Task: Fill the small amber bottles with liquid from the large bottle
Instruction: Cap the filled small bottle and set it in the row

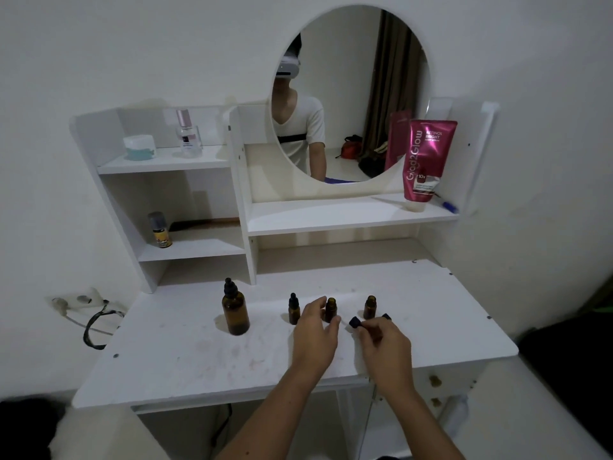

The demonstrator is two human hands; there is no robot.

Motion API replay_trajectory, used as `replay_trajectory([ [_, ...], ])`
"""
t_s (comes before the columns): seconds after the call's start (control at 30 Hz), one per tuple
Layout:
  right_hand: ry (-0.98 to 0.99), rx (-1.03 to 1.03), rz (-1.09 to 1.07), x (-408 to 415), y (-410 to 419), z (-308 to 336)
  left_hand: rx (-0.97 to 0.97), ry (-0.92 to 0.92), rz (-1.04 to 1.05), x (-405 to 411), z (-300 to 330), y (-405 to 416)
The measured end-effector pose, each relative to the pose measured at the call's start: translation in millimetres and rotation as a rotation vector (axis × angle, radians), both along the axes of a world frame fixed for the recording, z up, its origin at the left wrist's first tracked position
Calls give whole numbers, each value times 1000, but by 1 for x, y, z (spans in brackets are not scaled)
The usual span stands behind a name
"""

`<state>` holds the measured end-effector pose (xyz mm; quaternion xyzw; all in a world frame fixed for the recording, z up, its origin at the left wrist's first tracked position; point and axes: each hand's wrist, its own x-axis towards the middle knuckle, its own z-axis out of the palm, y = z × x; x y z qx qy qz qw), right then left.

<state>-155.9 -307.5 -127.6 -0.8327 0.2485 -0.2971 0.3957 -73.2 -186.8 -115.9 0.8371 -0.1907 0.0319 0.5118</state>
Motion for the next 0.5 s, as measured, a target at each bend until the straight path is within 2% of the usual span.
replay_trajectory([
  [0.17, -116, 149, 7, -7, -7, 17, -23, -14, 34, 7, -3, -8],
  [0.37, -233, 132, 99, 7, -10, 48, -45, 6, 35, 10, -6, -6],
  [0.5, -234, 9, 128, 19, -12, 55, -37, 5, 28, 9, -7, -5],
])
